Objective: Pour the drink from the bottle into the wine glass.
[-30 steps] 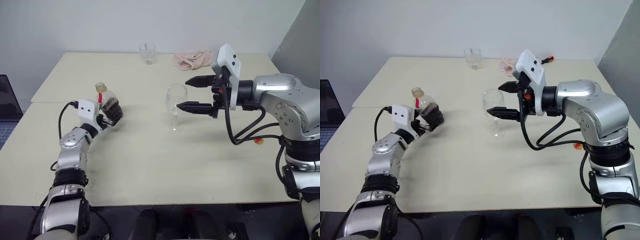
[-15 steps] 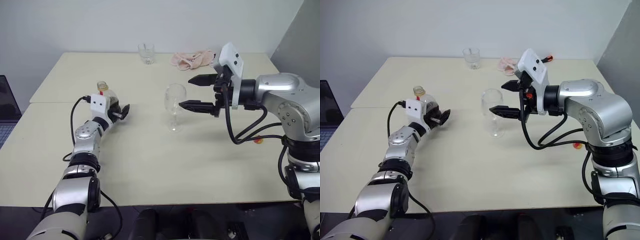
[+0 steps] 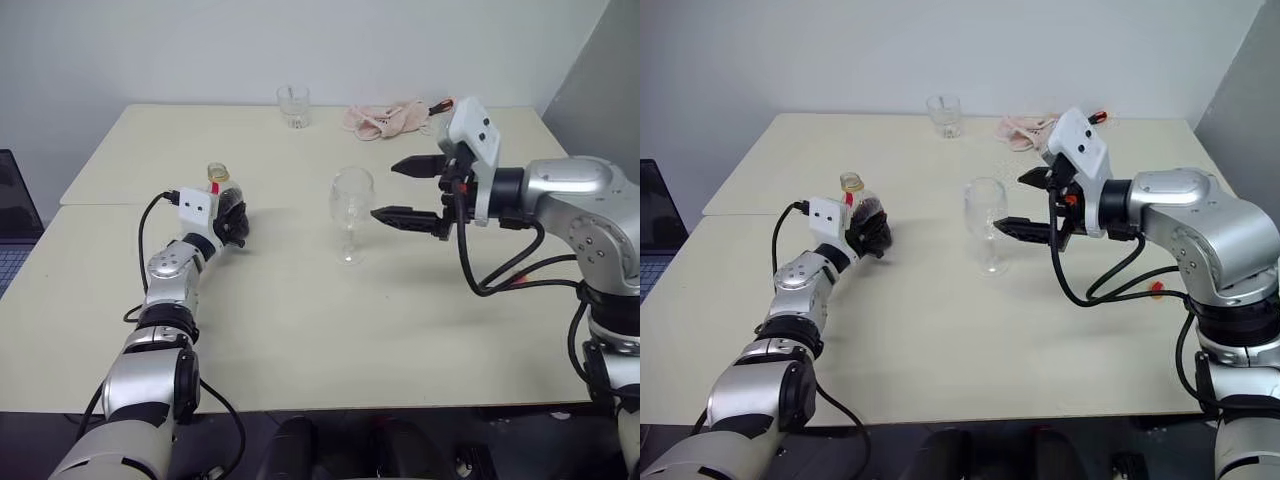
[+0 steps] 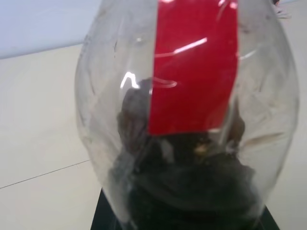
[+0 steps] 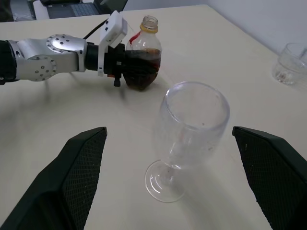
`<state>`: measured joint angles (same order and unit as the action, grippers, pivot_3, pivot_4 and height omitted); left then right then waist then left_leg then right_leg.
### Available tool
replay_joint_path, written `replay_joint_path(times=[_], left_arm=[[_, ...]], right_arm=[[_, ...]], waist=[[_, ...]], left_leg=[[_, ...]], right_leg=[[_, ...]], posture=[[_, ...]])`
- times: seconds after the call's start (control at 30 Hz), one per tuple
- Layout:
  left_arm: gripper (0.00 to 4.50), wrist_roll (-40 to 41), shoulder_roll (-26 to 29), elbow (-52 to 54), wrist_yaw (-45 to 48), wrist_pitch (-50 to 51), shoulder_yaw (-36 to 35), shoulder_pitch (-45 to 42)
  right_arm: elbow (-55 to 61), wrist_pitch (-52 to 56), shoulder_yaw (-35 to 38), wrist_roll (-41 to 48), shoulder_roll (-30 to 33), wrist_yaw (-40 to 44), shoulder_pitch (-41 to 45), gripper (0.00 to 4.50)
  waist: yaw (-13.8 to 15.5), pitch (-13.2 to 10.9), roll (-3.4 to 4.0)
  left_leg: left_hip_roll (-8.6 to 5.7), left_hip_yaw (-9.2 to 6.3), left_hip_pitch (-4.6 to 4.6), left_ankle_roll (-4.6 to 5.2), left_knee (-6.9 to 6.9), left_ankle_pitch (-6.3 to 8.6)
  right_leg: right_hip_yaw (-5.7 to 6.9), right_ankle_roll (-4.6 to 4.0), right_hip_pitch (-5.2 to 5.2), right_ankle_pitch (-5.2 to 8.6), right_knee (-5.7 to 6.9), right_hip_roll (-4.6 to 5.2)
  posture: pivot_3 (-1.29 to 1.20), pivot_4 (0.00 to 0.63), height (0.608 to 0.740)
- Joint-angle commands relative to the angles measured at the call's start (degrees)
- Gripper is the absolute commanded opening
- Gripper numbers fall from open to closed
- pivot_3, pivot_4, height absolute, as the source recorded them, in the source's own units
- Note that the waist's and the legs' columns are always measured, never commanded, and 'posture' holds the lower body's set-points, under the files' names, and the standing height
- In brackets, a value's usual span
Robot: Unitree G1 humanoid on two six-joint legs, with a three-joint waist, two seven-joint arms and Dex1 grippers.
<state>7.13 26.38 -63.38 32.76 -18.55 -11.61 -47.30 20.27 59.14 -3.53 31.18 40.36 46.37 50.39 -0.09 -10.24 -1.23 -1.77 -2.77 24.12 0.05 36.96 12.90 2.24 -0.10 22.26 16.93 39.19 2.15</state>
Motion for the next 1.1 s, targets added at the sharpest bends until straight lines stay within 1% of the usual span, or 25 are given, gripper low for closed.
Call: replay_joint_path(times=[0.03, 0.1, 0.17, 0.27, 0.37, 0.5, 0.67, 0.8, 0.93, 1.1], left_arm=[[0.86, 0.6, 1.0, 2.7, 2.2, -1.4, 0.0, -4.2], [0.86, -0.7, 0.9, 4.1, 3.7, -1.7, 1.6, -7.4], [0.84, -3.4, 1.2, 4.5, 4.1, -3.5, 4.1, -10.2], [0.84, -8.3, 2.3, 4.1, 3.9, -8.1, 8.3, -14.6], [0.83, -10.5, 2.7, 3.5, 4.7, -12.2, 10.6, -17.9], [0.8, -14.7, 2.6, 2.8, 5.7, -17.7, 14.7, -20.9], [0.79, -21.4, 4.1, 0.0, 1.1, -22.8, 19.3, -22.6], [0.79, -26.1, 4.5, -1.8, -3.4, -26.2, 22.4, -23.9], [0.79, -31.1, 5.4, -2.6, -8.6, -28.8, 25.4, -25.3], [0.79, -35.4, 6.0, -4.1, -13.7, -29.8, 28.2, -27.0]], right_arm=[[3.3, 0.9, 3.9, 1.4, 1.4, -1.5, -1.3, 4.5], [5.3, -0.6, 7.6, 3.2, 1.8, -1.0, -5.7, 4.5], [7.1, -2.2, 11.9, 5.6, 1.0, -0.9, -10.1, 4.5], [12.6, -7.5, 15.9, 7.0, -0.2, -0.4, -19.5, 4.5], [17.2, -12.3, 16.4, 6.7, -1.5, -0.6, -28.2, 4.5], [19.9, -18.7, 15.2, 3.3, -4.9, -4.4, -37.6, 4.5], [20.9, -22.7, 13.3, 2.4, -8.9, -8.3, -41.9, 4.5], [19.4, -28.9, 11.7, -1.0, -13.2, -11.7, -42.1, 4.5], [19.6, -30.8, 10.4, -2.5, -13.4, -11.8, -44.5, 4.5], [20.5, -31.9, 9.7, -1.7, -13.3, -10.8, -48.5, 4.5]], waist=[[0.0, 0.0, -0.03], [0.4, -0.1, -0.23], [0.8, -0.1, -0.27], [1.1, -0.1, -0.29], [1.1, -0.1, -0.29], [0.4, -0.1, -0.29], [-0.3, -0.1, -0.29], [-0.3, -0.1, -0.29], [0.0, -0.1, -0.29], [0.1, -0.1, -0.29]], left_leg=[[0.0, 0.0, 0.01, 0.0, 0.0, 0.0], [0.0, -0.06, 0.06, 0.0, 0.02, 0.0], [0.0, -0.16, 0.22, -0.01, 0.1, -0.01], [-0.09, -0.12, 0.3, 0.0, 0.12, -0.01], [-0.15, -0.03, 0.3, 0.01, 0.14, -0.01], [-0.16, -0.03, 0.25, 0.02, 0.14, -0.01], [-0.12, -0.05, 0.21, 0.01, 0.11, -0.02], [-0.1, -0.05, 0.2, 0.0, 0.09, -0.03], [-0.13, -0.06, 0.21, -0.13, 0.1, -0.11], [-0.2, -0.06, 0.21, -0.13, 0.11, -0.11]], right_leg=[[0.0, 0.0, 0.0, 0.0, 0.0, 0.0], [0.08, 0.0, 0.01, 0.0, 0.01, 0.0], [0.22, 0.02, 0.02, -0.02, -0.02, 0.0], [0.14, 0.21, 0.02, -0.13, -0.16, 0.02], [0.01, 0.26, 0.04, -0.15, -0.17, 0.05], [-0.02, 0.29, 0.03, -0.16, -0.08, 0.04], [-0.04, 0.29, 0.05, -0.15, -0.07, -0.03], [-0.05, 0.29, 0.06, -0.15, -0.07, -0.05], [-0.04, 0.3, 0.06, -0.14, -0.1, -0.04], [-0.05, 0.32, 0.05, -0.13, -0.09, 0.01]], posture=[[0.0, 0.15, 0.74], [0.0, 0.15, 0.74], [0.0, 0.15, 0.74], [0.0, 0.15, 0.74], [0.0, 0.15, 0.74], [0.0, 0.15, 0.74], [0.0, 0.15, 0.74], [0.0, 0.15, 0.74], [0.0, 0.15, 0.74], [0.0, 0.15, 0.74]])
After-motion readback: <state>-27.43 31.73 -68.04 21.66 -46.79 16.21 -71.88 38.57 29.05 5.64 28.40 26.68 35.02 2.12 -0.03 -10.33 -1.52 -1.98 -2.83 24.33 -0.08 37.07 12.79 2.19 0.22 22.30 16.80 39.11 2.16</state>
